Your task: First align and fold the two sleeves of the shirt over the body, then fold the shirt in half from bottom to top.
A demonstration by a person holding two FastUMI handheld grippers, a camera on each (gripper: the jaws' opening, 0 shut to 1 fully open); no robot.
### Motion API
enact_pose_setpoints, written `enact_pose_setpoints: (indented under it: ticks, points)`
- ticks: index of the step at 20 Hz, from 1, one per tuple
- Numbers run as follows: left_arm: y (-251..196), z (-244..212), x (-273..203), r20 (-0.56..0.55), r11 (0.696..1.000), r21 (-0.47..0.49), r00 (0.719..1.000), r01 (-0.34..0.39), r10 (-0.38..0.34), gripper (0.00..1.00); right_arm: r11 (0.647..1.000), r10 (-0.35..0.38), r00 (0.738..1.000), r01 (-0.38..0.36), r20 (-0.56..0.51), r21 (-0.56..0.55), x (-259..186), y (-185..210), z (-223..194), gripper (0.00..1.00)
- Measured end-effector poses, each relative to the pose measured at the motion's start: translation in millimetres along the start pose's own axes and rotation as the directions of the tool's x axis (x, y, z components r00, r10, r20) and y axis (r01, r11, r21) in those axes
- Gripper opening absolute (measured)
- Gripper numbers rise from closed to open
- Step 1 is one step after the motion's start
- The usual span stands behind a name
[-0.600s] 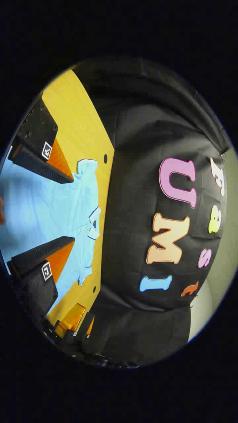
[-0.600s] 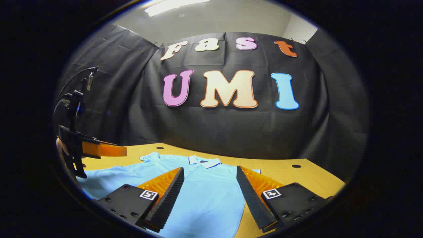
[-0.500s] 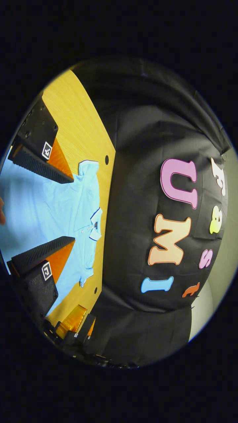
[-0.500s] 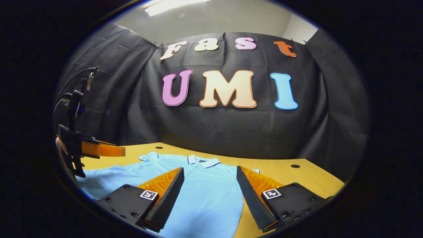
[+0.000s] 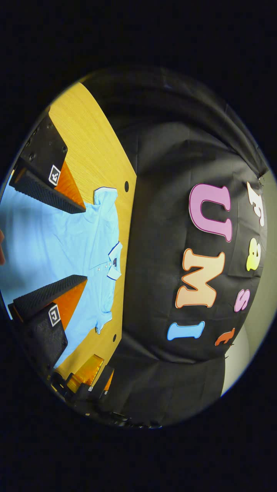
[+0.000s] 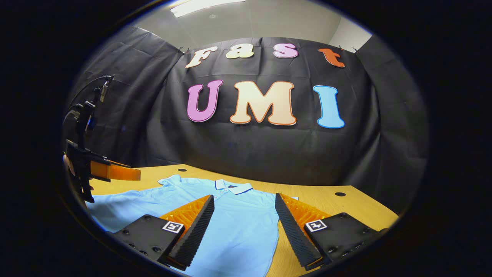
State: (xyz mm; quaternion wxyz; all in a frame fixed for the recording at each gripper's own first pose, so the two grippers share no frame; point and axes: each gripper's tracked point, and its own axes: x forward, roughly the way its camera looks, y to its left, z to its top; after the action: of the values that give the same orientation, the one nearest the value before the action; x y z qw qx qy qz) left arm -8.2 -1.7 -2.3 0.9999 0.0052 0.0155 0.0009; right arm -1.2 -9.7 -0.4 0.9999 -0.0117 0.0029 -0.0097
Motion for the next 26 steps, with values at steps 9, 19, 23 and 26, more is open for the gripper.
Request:
enact_pose_setpoints:
  ticks: [9,19,23,26]
  points:
    - [-9.8,-0.9,-2.2,-0.009,0.999,-0.012,0.999,0.034,-0.034,0.95,0.999,0.004,0.999,-0.003,-0.032,0.044,-0.5,0.4,-6.5,0.99]
    - [-17.0,4.5,-11.7,-0.006,0.998,-0.007,0.998,0.067,-0.067,0.95,1.000,0.013,0.979,-0.010,-0.206,0.019,51.6,-34.1,-8.3,0.96]
    - [-13.5,9.5,-14.5,0.003,0.997,-0.033,0.998,0.070,-0.070,0.95,0.997,-0.028,0.941,0.053,-0.336,0.063,94.2,-66.0,-29.6,0.96]
    - [-1.7,11.2,-15.6,0.004,0.998,-0.040,0.999,0.037,-0.037,0.96,0.990,-0.067,0.899,0.113,-0.432,0.083,128.6,-96.1,-52.8,1.00]
